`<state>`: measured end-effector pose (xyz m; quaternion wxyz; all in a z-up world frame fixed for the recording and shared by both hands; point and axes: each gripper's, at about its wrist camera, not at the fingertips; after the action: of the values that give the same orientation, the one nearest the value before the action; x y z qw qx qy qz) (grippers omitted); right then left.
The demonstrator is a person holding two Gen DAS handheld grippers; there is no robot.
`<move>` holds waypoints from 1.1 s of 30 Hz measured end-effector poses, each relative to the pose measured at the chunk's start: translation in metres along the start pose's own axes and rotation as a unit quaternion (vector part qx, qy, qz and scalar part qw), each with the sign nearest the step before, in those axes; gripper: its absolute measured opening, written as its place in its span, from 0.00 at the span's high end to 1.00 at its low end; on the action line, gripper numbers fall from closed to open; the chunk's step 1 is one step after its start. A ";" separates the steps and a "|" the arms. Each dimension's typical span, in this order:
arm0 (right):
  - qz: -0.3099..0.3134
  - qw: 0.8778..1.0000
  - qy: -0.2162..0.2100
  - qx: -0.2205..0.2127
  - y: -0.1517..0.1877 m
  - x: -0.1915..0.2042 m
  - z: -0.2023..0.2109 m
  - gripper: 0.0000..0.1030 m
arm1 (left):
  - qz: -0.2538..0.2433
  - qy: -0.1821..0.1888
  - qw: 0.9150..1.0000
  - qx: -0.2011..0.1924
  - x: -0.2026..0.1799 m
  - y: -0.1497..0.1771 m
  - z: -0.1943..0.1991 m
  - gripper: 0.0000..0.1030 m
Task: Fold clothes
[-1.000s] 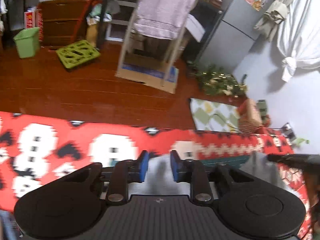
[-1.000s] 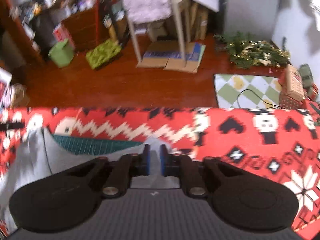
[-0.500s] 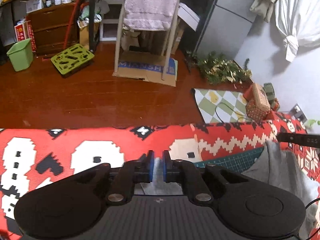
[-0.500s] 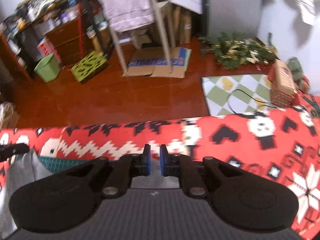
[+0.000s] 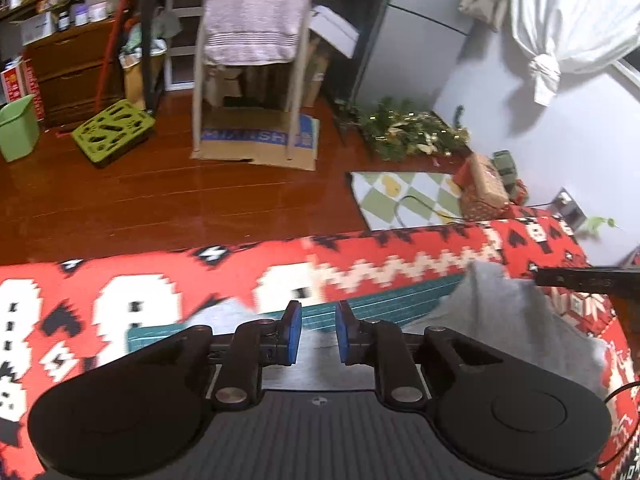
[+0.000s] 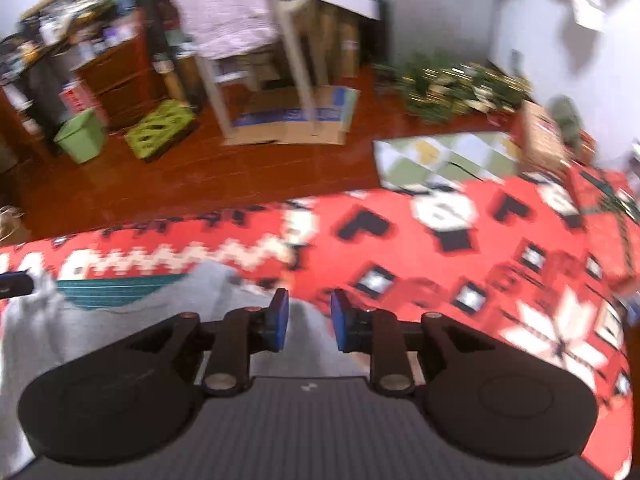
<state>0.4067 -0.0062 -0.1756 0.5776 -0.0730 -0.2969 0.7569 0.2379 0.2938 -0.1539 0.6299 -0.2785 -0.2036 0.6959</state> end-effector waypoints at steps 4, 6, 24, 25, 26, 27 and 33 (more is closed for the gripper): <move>0.078 0.997 0.004 0.017 0.002 0.029 -0.021 0.76 | -0.006 0.018 1.000 0.001 -0.023 -0.009 -0.013 0.83; 0.106 0.994 0.016 0.017 0.005 0.040 -0.030 0.77 | -0.014 0.022 1.000 0.000 -0.032 -0.012 -0.017 0.83; -0.062 0.996 0.066 -0.007 0.026 -0.047 0.034 0.80 | -0.005 0.017 1.000 0.020 -0.042 0.002 -0.006 0.83; -0.059 0.995 0.076 -0.007 0.032 -0.049 0.038 0.80 | -0.005 0.016 1.000 0.022 -0.042 0.004 -0.004 0.83; -0.058 0.994 0.087 -0.010 0.037 -0.052 0.042 0.80 | -0.004 0.014 1.000 0.024 -0.043 0.006 -0.001 0.83; -0.062 0.993 0.101 -0.014 0.042 -0.057 0.047 0.80 | -0.004 0.014 1.000 0.025 -0.044 0.009 0.002 0.83; -0.145 0.977 0.156 -0.020 0.069 -0.112 0.082 0.79 | -0.003 0.013 0.999 0.039 -0.048 0.022 0.019 0.83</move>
<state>0.3478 -0.1497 -0.1714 0.7189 -0.1577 -0.2254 0.6384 0.2112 0.2446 -0.1471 0.6451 -0.2625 -0.1691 0.6974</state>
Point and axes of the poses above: each gripper's, at about its wrist camera, not at the fingertips, and z roughly against the way its jaws point, x to its left, y to its underside, and after that the axes turned 8 degrees about -z, right-handed
